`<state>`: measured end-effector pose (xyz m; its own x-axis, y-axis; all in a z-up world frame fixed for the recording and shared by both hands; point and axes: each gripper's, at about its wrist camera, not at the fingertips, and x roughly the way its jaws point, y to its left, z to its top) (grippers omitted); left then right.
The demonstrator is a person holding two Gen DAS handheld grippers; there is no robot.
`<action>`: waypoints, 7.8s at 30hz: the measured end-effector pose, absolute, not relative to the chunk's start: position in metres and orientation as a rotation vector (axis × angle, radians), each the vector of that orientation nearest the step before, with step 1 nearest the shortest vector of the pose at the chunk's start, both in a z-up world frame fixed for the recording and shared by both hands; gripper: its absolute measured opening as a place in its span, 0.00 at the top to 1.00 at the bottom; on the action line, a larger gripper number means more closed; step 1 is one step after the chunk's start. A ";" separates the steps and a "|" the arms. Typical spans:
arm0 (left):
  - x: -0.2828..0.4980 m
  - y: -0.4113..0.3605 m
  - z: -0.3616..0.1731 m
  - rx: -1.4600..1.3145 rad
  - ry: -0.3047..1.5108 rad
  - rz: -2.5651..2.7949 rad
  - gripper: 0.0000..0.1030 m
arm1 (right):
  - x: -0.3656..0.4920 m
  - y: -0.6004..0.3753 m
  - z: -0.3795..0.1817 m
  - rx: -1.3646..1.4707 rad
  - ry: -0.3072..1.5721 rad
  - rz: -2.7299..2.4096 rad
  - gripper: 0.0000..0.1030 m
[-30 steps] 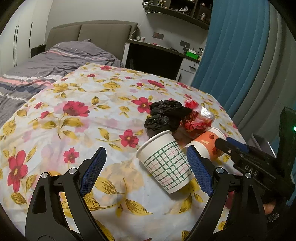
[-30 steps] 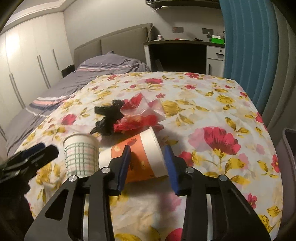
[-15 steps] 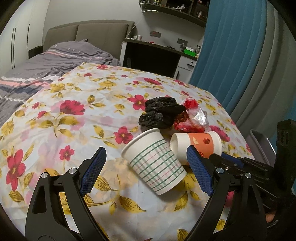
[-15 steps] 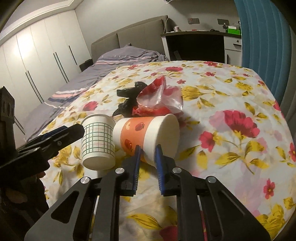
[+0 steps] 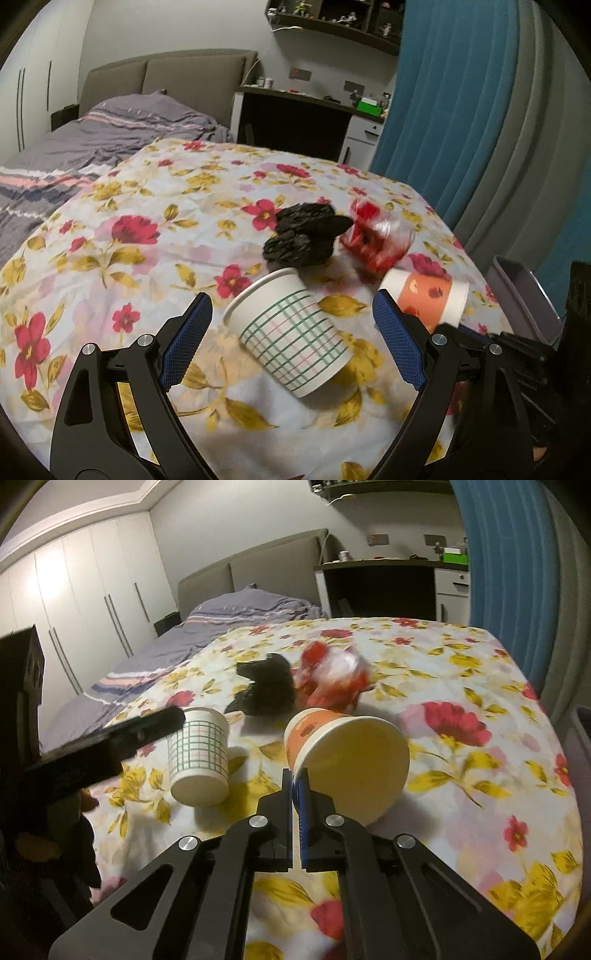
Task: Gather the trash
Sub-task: 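Grasp the orange cup rim with the right tool while the left tool grasps the red plastic bag, then carry the orange cup and red plastic bag over the grey bin, then open both tools to drop the cup and bag into the bin, then move both open tools back over the bed toward the remaining trash, then grasp the checkered paper cup with the left tool while the right tool grasps the black bag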
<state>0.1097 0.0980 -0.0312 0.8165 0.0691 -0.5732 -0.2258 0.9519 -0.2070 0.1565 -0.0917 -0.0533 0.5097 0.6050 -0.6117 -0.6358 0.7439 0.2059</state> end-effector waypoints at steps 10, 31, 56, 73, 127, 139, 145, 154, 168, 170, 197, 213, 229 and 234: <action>0.140 0.058 -0.019 -0.254 0.598 0.027 0.16 | 0.150 -0.137 -0.048 -0.011 0.661 0.593 0.96; 0.220 0.044 -0.052 -0.235 0.803 -0.015 0.63 | 0.145 -0.181 -0.050 0.047 0.645 0.520 0.97; 0.199 0.018 -0.025 -0.214 0.706 -0.120 0.96 | 0.136 -0.195 -0.039 0.069 0.611 0.488 0.97; 0.189 -0.066 0.012 -0.136 0.642 -0.273 0.96 | 0.124 -0.247 -0.010 0.103 0.530 0.361 0.97; 0.274 -0.233 -0.033 -0.087 0.774 -0.441 0.28 | 0.179 -0.363 -0.049 0.137 0.643 0.027 0.60; 0.234 -0.190 -0.022 -0.060 0.732 -0.300 0.23 | 0.156 -0.353 -0.028 0.143 0.561 -0.014 0.24; 0.203 -0.162 -0.011 -0.049 0.684 -0.235 0.22 | 0.145 -0.342 -0.019 0.146 0.540 -0.021 0.22; 0.169 -0.123 -0.002 -0.043 0.643 -0.150 0.22 | 0.131 -0.311 -0.008 0.131 0.505 -0.002 0.20; 0.126 -0.054 -0.002 -0.057 0.593 0.000 0.22 | 0.118 -0.255 -0.008 0.096 0.512 0.073 0.18; 0.119 -0.040 -0.005 -0.055 0.591 0.048 0.22 | 0.116 -0.246 -0.009 0.091 0.516 0.088 0.18; 0.134 0.100 -0.064 -0.383 0.768 0.198 0.32 | 0.136 -0.116 -0.013 -0.012 0.560 0.327 0.18; 0.118 0.150 -0.047 -0.372 0.660 0.253 0.44 | 0.170 -0.049 -0.023 -0.051 0.639 0.428 0.18; 0.127 0.212 -0.047 -0.362 0.653 0.365 0.44 | 0.221 0.046 -0.043 -0.095 0.715 0.486 0.25; 0.130 0.216 -0.050 -0.363 0.658 0.368 0.44 | 0.237 0.060 -0.057 -0.077 0.779 0.493 0.39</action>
<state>0.1299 0.2163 -0.0502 0.7320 0.2139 -0.6469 -0.4389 0.8742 -0.2076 0.2366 0.0596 -0.0570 0.6049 0.3977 -0.6898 -0.4533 0.8843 0.1124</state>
